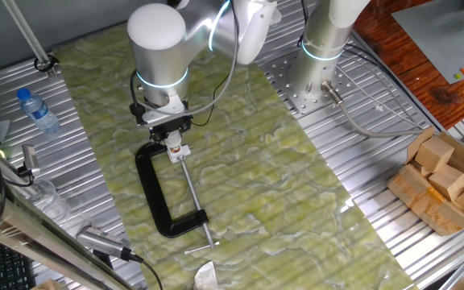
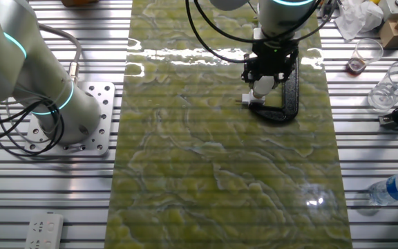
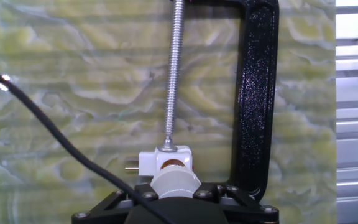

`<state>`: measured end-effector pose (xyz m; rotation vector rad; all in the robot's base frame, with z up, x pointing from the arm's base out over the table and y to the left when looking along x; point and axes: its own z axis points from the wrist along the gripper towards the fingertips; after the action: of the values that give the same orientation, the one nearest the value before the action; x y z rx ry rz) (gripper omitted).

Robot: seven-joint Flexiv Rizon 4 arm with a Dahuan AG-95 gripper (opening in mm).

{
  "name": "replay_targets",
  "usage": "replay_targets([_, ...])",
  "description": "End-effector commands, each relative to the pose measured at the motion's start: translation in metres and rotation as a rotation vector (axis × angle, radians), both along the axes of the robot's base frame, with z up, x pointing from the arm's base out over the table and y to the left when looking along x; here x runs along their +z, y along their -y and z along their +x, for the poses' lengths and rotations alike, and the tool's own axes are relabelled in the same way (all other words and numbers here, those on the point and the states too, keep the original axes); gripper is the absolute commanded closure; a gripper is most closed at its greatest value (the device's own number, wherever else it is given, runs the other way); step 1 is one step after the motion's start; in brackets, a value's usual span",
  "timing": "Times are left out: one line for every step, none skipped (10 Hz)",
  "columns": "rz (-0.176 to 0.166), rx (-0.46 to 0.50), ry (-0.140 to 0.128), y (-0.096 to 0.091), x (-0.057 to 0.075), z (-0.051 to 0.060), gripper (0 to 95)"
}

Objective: Install the light bulb by rotating it

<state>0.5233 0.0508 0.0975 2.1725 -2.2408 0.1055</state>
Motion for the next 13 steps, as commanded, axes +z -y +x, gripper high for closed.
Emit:
replay_targets([-0.002,0.001,0.001,-0.0002,-0.0021,0.0007,95.0])
replay_targets([-0.002,-0.001,0.0,-0.0002,-0.0045,0.0006,95.0])
replay_targets([-0.001,0.007,0.0,-0.0004,-0.006,0.0005,95.0])
replay_targets([-0.002,0.023,-0.001,-0.0004,-0.0076,0.0004,95.0])
replay_targets([-0.001,0.038,-0.002,-0.0005,-0.0082,0.0003,95.0])
replay_targets([-0.006,0.074,-0.005,-0.0005,-0.0083,0.0003,95.0])
replay_targets([-0.012,0.093,-0.006,-0.0005,-0.0084,0.0002,95.0])
replay_targets([-0.009,0.116,-0.007,-0.0006,-0.0095,0.0001,95.0])
replay_targets([-0.007,0.136,-0.009,-0.0006,-0.0105,0.0,95.0])
replay_targets([-0.005,0.146,-0.01,-0.0007,-0.011,-0.0001,95.0])
replay_targets([-0.001,0.162,-0.01,-0.0008,-0.0112,0.0,95.0])
replay_targets([0.0,0.176,-0.011,-0.0011,-0.0113,0.0,95.0])
replay_targets([0.0,0.185,-0.011,-0.0011,-0.0117,0.0,95.0])
